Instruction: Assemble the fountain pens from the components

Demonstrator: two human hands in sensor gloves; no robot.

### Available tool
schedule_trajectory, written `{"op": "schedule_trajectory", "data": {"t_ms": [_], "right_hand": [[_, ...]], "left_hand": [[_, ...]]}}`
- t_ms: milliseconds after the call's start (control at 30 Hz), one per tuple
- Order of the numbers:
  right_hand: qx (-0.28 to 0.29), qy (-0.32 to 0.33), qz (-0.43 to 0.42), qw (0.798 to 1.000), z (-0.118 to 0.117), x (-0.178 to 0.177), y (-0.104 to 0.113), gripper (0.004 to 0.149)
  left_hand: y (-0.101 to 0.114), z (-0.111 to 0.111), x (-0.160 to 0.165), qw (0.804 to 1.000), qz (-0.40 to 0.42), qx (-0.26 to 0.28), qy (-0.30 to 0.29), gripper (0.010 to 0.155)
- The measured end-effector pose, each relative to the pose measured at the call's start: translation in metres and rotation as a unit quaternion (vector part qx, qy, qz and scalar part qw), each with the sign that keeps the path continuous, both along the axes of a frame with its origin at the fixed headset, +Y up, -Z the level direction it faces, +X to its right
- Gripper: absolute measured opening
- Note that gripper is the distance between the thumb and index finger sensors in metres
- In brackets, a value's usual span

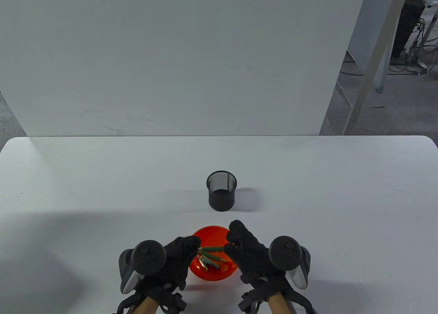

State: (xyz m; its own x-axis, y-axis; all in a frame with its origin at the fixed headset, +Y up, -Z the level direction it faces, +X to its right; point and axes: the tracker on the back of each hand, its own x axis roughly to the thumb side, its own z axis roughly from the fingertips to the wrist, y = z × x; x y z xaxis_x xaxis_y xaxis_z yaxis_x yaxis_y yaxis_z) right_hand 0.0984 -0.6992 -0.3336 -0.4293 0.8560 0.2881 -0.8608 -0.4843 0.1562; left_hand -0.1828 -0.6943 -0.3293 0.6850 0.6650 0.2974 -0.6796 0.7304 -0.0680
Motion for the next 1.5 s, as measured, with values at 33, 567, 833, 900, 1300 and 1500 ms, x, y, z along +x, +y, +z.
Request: {"op": "schedule_trajectory", "data": {"t_ms": [33,567,833,900,1300,1500], "right_hand": [[0.009,-0.004,-0.001,1.0,0.001,0.001,0.001,0.069],[0.048,-0.099,0.044,0.993,0.001,0.004,0.001,0.05],[0.041,-0.105,0.024,0.993,0.002,0.006,-0.001,0.055],[0.031,-0.094,0.013,0.995,0.002,0.005,-0.002,0.06],[0.052,-0.031,-0.004,0.998,0.004,0.0,0.003,0.064],[0.056,-0.041,0.002,0.998,0.004,0.001,0.005,0.049]], "left_hand": [[0.0,0.0,0.0,1.0,0.002,0.0,0.0,0.048],[0.003,0.004,0.005,1.0,-0.012,0.018,-0.014,0.048],[0.003,0.004,0.005,1.0,-0.009,0.016,-0.017,0.048],[0.002,0.004,0.005,1.0,-0.007,0.015,-0.013,0.048],[-0.003,-0.002,-0.005,1.0,0.015,-0.013,0.016,0.048],[-0.003,-0.001,-0.004,1.0,0.017,-0.011,0.011,0.048]]}}
